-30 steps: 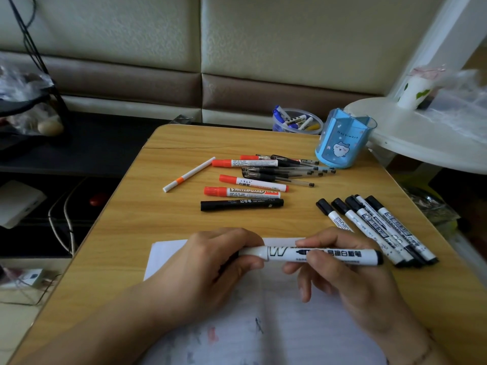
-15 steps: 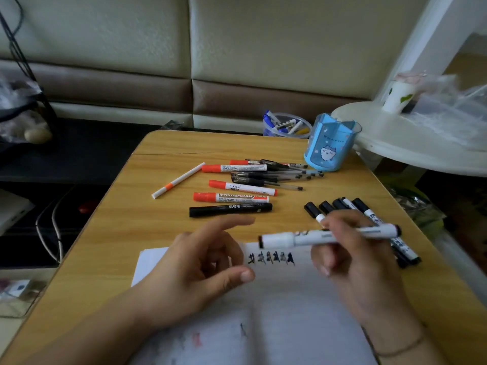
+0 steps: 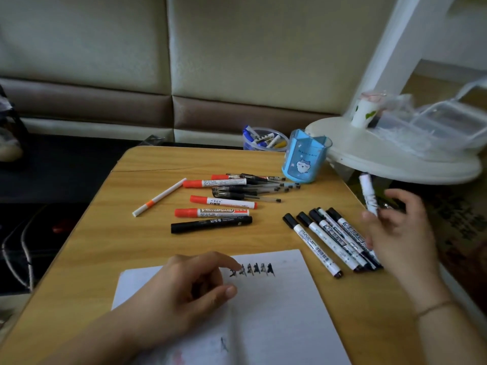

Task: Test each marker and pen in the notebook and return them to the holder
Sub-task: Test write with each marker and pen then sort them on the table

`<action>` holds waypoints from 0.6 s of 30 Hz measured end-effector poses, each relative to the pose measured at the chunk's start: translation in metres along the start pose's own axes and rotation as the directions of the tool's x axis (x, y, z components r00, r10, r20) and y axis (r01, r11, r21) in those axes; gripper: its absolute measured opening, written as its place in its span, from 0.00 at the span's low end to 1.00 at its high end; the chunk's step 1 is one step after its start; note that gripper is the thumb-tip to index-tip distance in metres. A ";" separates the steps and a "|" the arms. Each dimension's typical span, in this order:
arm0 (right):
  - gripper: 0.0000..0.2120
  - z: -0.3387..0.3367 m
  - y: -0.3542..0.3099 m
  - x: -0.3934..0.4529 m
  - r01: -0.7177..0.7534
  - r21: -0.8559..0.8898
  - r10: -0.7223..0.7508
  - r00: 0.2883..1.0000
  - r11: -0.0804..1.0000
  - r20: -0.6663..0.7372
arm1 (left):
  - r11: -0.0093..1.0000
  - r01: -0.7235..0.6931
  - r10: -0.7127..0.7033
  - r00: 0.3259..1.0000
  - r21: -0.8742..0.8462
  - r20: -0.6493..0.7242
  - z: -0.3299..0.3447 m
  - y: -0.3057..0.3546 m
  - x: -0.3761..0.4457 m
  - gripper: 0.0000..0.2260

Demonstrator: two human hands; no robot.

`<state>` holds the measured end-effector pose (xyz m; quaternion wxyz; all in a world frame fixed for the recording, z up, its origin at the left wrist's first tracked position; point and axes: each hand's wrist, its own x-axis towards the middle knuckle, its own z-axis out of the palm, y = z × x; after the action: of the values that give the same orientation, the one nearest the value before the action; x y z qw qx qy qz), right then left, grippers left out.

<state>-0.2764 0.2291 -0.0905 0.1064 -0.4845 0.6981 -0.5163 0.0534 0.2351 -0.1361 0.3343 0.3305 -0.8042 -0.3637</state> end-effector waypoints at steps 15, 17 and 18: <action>0.10 0.008 0.028 0.043 0.002 -0.547 0.145 0.964 0.837 0.225 | 0.998 0.050 -0.050 0.999 -0.025 0.001 -0.002 -0.001 0.003 0.06; 0.11 0.007 0.027 0.045 -0.013 -0.538 0.170 0.955 0.843 0.242 | 0.998 0.051 -0.051 0.999 -0.028 0.001 -0.002 -0.001 0.003 0.06; 0.11 0.007 0.026 0.046 -0.020 -0.531 0.179 0.951 0.847 0.250 | 0.999 0.049 -0.049 0.999 -0.023 0.005 -0.002 -0.001 0.003 0.06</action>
<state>-0.3104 0.1884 -0.0989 0.0992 -0.5282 0.8129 -0.2244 0.0535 0.2315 -0.1350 0.3272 0.3455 -0.7924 -0.3817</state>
